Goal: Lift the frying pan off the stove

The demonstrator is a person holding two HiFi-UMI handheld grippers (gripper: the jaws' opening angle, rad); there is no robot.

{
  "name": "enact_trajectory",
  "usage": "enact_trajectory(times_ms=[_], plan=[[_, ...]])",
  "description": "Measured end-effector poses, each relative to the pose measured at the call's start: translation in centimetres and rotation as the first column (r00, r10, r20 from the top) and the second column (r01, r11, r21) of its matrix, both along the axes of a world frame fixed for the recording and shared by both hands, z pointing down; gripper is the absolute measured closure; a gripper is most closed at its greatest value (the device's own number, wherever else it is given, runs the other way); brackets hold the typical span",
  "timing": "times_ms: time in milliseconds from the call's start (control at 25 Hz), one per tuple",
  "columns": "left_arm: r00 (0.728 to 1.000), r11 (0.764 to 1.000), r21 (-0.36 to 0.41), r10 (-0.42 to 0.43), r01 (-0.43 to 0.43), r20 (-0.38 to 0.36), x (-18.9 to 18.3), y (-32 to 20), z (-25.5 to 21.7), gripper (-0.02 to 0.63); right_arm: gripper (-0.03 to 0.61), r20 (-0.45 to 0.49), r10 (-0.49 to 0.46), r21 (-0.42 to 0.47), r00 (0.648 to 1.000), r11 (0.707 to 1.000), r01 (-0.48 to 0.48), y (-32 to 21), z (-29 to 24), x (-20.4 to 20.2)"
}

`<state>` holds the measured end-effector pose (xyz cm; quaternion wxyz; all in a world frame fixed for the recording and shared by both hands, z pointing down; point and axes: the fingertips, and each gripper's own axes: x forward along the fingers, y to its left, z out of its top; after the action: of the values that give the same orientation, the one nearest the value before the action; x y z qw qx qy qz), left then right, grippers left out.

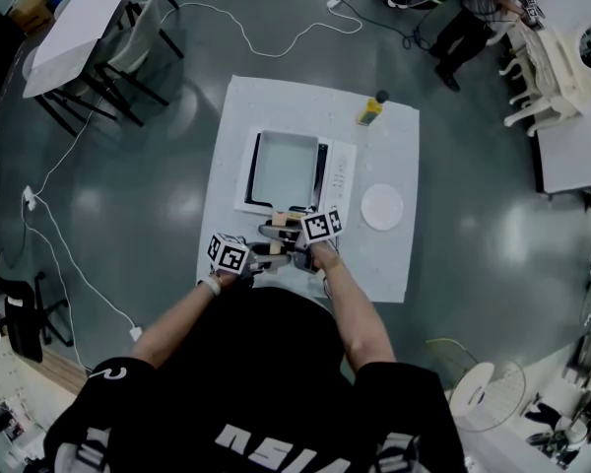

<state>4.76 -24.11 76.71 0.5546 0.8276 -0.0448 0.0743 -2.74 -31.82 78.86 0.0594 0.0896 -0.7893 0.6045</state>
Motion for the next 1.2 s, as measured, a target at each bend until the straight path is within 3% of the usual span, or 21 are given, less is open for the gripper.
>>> enact_trajectory(times_ms=[600, 920, 1200], plan=[[0.999, 1.0, -0.003, 0.0, 0.0, -0.041, -0.3, -0.7, -0.9, 0.462, 0.394, 0.054, 0.082, -0.026, 0.995, 0.996, -0.08, -0.6, -0.2, 0.1], [1.0, 1.0, -0.021, 0.011, -0.012, -0.025, -0.3, -1.6, -0.9, 0.465, 0.393, 0.04, 0.106, -0.016, 0.994, 0.994, -0.105, -1.8, -0.8, 0.4], [0.999, 1.0, -0.005, 0.029, -0.029, -0.025, -0.4, -1.4, -2.2, 0.463, 0.39, 0.084, 0.121, -0.007, 0.989, 0.993, -0.121, -1.5, -2.6, -0.2]])
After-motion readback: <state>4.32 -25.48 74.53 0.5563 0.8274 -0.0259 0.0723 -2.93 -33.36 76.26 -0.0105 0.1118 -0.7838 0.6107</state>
